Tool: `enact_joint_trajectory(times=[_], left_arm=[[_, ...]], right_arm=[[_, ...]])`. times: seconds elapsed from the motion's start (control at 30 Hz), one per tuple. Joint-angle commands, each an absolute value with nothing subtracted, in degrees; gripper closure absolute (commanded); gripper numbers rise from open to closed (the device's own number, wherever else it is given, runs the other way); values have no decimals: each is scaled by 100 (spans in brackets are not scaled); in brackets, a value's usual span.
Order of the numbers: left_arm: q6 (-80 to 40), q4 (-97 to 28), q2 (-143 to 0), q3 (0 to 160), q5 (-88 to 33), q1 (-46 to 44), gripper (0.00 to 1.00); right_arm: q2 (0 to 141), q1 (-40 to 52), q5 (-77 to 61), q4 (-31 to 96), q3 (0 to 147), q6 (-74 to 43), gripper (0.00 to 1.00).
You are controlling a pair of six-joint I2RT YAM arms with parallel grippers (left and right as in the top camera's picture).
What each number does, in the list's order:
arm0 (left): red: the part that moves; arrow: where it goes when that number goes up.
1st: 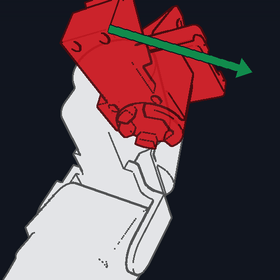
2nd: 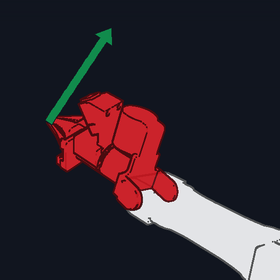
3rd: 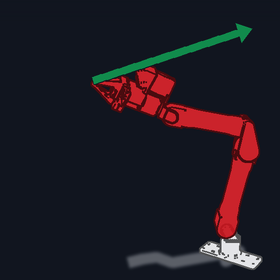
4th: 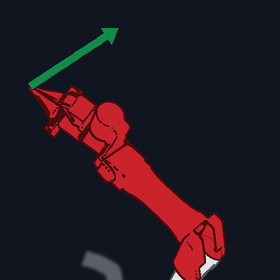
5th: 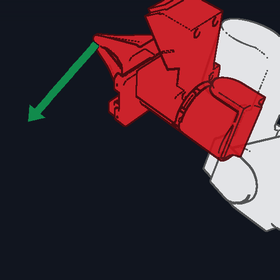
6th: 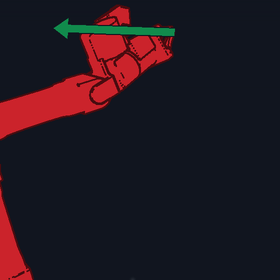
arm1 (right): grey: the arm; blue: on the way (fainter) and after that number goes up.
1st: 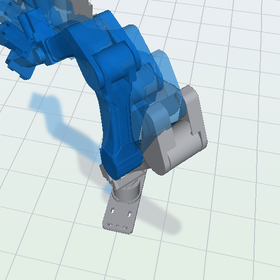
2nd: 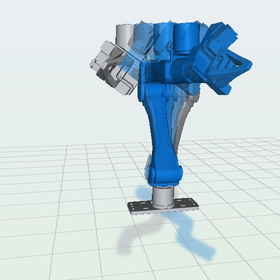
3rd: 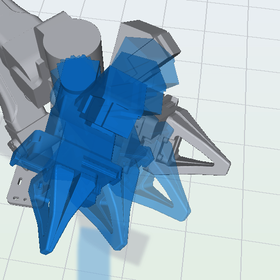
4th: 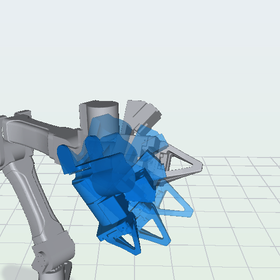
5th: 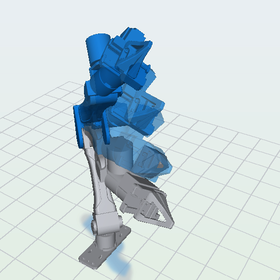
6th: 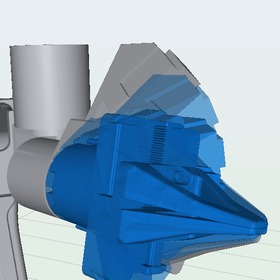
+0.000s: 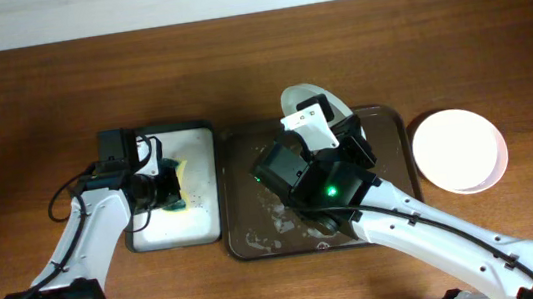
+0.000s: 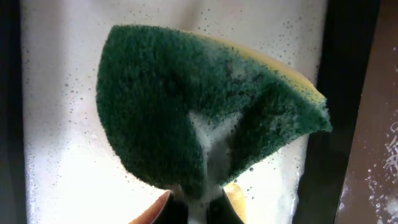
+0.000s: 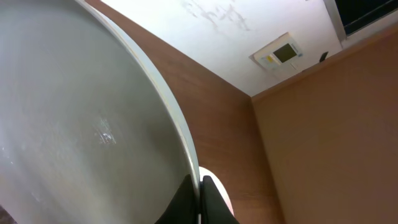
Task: Clean dirty plates on tray and stack at the side
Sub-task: 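Lift the white plate with right gripper and stack it on the pink plate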
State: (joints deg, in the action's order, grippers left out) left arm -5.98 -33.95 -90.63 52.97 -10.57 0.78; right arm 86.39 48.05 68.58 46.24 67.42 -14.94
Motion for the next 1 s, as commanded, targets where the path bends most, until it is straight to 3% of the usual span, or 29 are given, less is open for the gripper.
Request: enact_joint_trajectory(times=[0.0, 0.13, 0.3, 0.37, 0.4, 0.47, 0.63, 0.83, 0.9, 0.97], left_arm=[[-482, -3367, -9041, 5253, -1164, 91, 100], [-482, -3347, -9096, 5253, -1157, 86, 100], [-484, -3166, -9349, 5253, -1118, 86, 83], [-482, -3111, -9428, 5253, -1116, 86, 68], [-482, -3050, -9465, 5253, -1118, 86, 51], [-484, -2991, -9467, 5258, -1118, 86, 43], [-484, -3061, -9277, 5489, -1039, 86, 36], [-489, -3393, -8549, 5749, -749, 89, 35], [-489, -3715, -8313, 5749, -751, 89, 22], [-489, -3953, -8248, 5749, -762, 86, 21]], right_arm=[[8510, 4792, 6991, 4556, 6860, -1621, 96], [8510, 4375, 5992, 4567, 6860, -2132, 96], [8510, 3240, 4257, 4770, 6860, -2746, 96], [8510, 2834, 3791, 4856, 6860, -2797, 96], [8510, 2526, 3411, 4904, 6860, -2799, 96], [8510, 2040, 2818, 4960, 6860, -2797, 96], [8510, 725, 1369, 5048, 6860, -2792, 96], [8512, -928, 95, 5179, 6858, -2790, 96], [8512, -1603, -117, 5245, 6820, -2790, 96], [8512, -2005, -161, 5273, 6761, -2790, 96]])
